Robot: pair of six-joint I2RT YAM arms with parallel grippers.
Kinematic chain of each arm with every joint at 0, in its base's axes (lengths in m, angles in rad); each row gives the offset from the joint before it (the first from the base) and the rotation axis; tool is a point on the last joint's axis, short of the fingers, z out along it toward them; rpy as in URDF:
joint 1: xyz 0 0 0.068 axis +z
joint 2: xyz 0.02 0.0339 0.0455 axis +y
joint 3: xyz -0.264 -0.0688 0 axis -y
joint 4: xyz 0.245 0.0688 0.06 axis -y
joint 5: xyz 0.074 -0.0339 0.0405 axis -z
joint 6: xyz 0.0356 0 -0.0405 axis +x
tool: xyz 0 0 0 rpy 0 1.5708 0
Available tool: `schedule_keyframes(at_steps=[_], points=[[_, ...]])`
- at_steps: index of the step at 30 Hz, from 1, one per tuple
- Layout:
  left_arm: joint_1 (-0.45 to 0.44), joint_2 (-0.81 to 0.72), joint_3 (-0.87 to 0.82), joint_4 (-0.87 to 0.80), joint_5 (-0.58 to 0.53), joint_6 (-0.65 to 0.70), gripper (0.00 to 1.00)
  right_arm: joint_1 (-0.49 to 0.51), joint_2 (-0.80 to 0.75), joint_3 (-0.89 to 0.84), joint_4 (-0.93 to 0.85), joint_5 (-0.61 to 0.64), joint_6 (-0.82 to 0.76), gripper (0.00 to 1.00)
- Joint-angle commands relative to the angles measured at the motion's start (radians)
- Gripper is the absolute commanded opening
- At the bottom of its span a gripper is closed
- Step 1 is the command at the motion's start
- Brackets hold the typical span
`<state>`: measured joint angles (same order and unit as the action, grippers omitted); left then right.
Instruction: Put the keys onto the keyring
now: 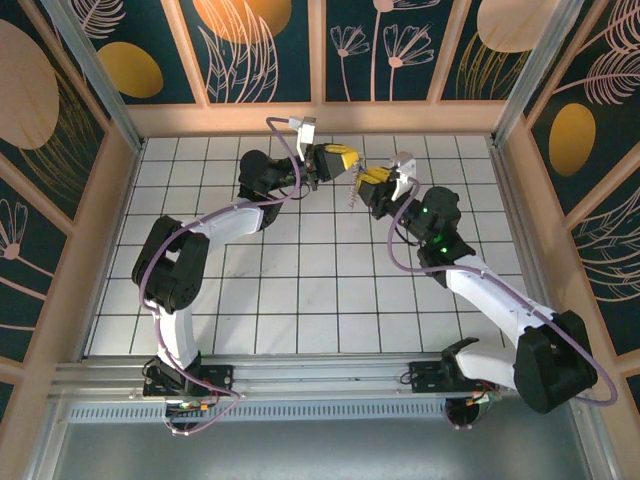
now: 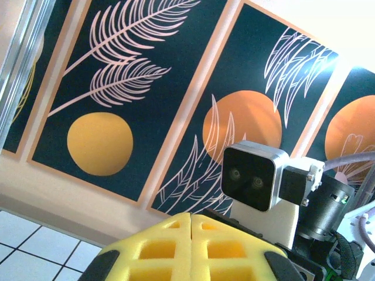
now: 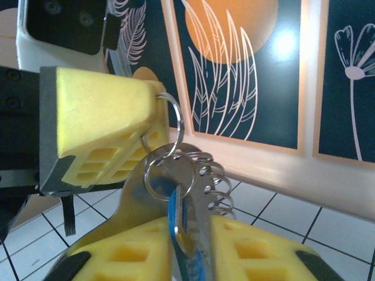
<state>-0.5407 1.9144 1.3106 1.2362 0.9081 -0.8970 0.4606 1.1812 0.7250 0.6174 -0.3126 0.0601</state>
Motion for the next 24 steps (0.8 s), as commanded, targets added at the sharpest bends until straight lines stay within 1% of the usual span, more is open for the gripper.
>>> schedule_keyframes(at_steps=[1, 5, 6, 16, 19, 24], points=[[0.002, 0.006, 0.006, 0.077, 0.012, -0.018, 0.00, 0.012, -0.001, 0.025, -0.016, -0.040, -0.029, 0.15], [0.002, 0.009, 0.009, 0.083, 0.011, -0.024, 0.00, 0.013, -0.006, 0.027, -0.031, -0.040, -0.037, 0.01], [0.002, 0.010, 0.009, 0.083, 0.011, -0.025, 0.00, 0.015, -0.006, 0.027, -0.031, -0.040, -0.039, 0.00], [0.002, 0.011, 0.009, 0.088, 0.012, -0.030, 0.00, 0.031, -0.001, 0.066, -0.070, -0.053, -0.053, 0.00], [0.002, 0.007, 0.005, 0.082, 0.010, -0.019, 0.00, 0.033, -0.010, 0.072, -0.104, -0.007, -0.072, 0.00], [0.002, -0.006, -0.002, 0.023, 0.006, 0.040, 0.00, 0.026, -0.046, 0.079, -0.175, 0.104, -0.097, 0.00]])
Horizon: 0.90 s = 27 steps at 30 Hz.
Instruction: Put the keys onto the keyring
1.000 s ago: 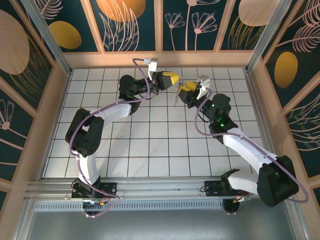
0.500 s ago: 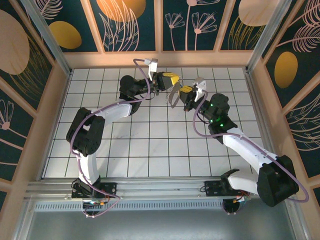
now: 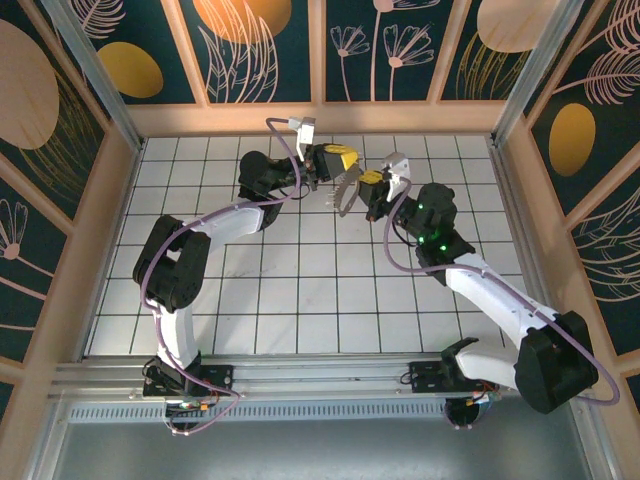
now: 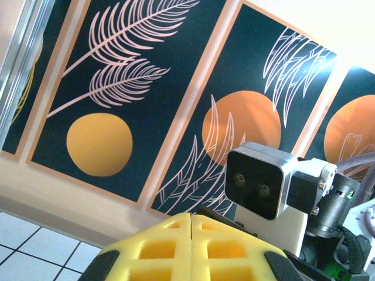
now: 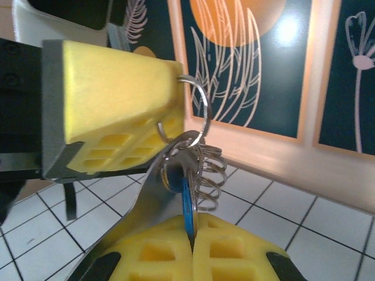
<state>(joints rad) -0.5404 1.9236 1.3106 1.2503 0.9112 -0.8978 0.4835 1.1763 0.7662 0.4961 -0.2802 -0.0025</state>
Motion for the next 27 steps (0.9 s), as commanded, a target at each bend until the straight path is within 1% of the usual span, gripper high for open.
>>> schedule_keyframes(at_steps=[1, 5, 13, 17, 27], points=[[0.002, -0.017, -0.002, -0.005, 0.003, 0.054, 0.00, 0.002, -0.048, 0.042, -0.070, 0.092, -0.038, 0.00], [0.002, -0.022, -0.002, -0.028, 0.003, 0.076, 0.00, -0.010, -0.076, 0.037, -0.099, 0.137, -0.041, 0.00], [0.002, -0.030, -0.005, -0.057, 0.009, 0.102, 0.00, -0.018, -0.088, 0.046, -0.124, 0.138, -0.042, 0.00], [0.001, -0.044, -0.008, -0.091, 0.009, 0.135, 0.00, -0.018, -0.082, 0.069, -0.145, 0.118, -0.048, 0.00], [0.002, -0.051, -0.005, -0.107, 0.014, 0.142, 0.00, -0.002, -0.031, 0.126, -0.163, 0.074, -0.048, 0.00]])
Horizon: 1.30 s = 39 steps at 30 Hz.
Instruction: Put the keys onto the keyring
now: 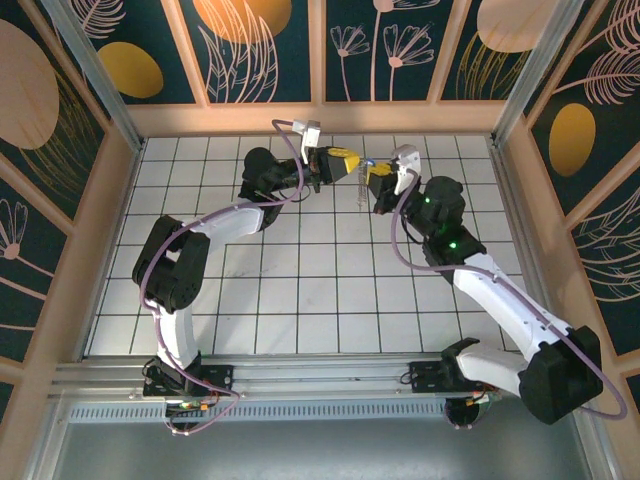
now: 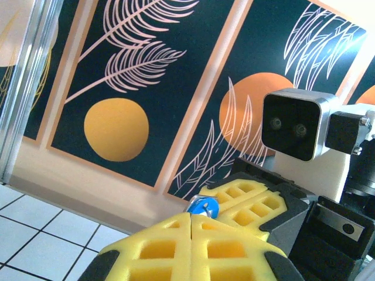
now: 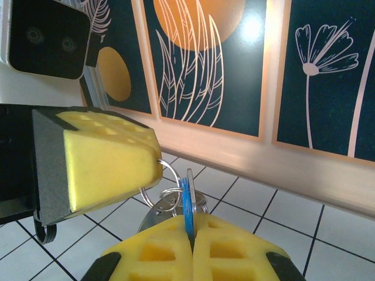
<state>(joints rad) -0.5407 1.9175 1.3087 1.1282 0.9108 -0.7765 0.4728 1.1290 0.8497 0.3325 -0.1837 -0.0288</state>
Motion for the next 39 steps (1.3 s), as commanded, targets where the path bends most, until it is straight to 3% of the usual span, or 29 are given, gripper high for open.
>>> schedule_keyframes(at_steps=[1, 10, 26, 39], points=[[0.001, -0.045, -0.003, 0.015, 0.014, 0.021, 0.00, 0.012, 0.022, 0.047, -0.001, -0.025, -0.024, 0.00], [0.001, -0.050, -0.009, 0.022, 0.018, 0.013, 0.00, 0.017, 0.057, 0.071, -0.018, -0.030, -0.031, 0.00], [0.001, -0.061, -0.022, 0.042, 0.007, 0.004, 0.00, -0.039, -0.022, 0.017, -0.032, 0.032, -0.027, 0.00], [0.001, -0.055, -0.014, 0.044, 0.007, -0.003, 0.00, -0.019, 0.027, 0.046, -0.009, -0.030, -0.005, 0.00]])
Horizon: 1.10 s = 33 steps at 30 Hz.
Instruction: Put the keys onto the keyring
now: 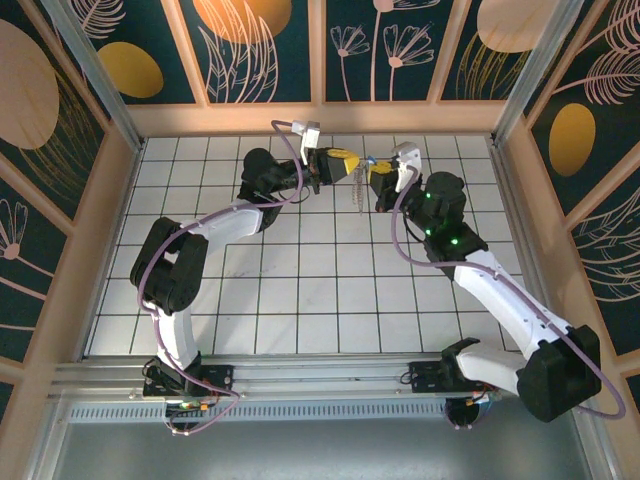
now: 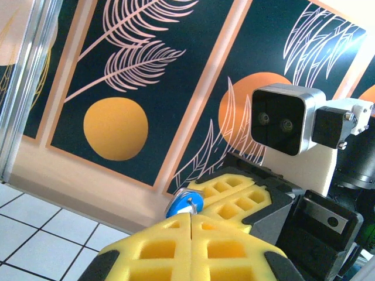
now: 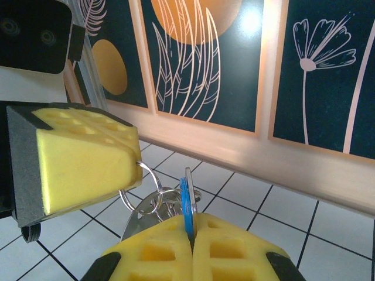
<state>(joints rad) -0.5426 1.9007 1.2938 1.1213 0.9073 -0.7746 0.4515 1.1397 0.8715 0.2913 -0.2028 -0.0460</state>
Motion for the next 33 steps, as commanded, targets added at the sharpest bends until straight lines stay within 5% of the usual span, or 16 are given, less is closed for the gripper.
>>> schedule_keyframes(at_steps=[1, 33], points=[[0.003, -0.038, 0.001, 0.051, 0.010, -0.005, 0.00, 0.006, 0.022, 0.027, 0.035, -0.013, 0.014, 0.00], [0.003, -0.038, 0.006, 0.055, 0.004, -0.012, 0.00, -0.029, 0.016, 0.002, 0.108, -0.072, 0.084, 0.00]])
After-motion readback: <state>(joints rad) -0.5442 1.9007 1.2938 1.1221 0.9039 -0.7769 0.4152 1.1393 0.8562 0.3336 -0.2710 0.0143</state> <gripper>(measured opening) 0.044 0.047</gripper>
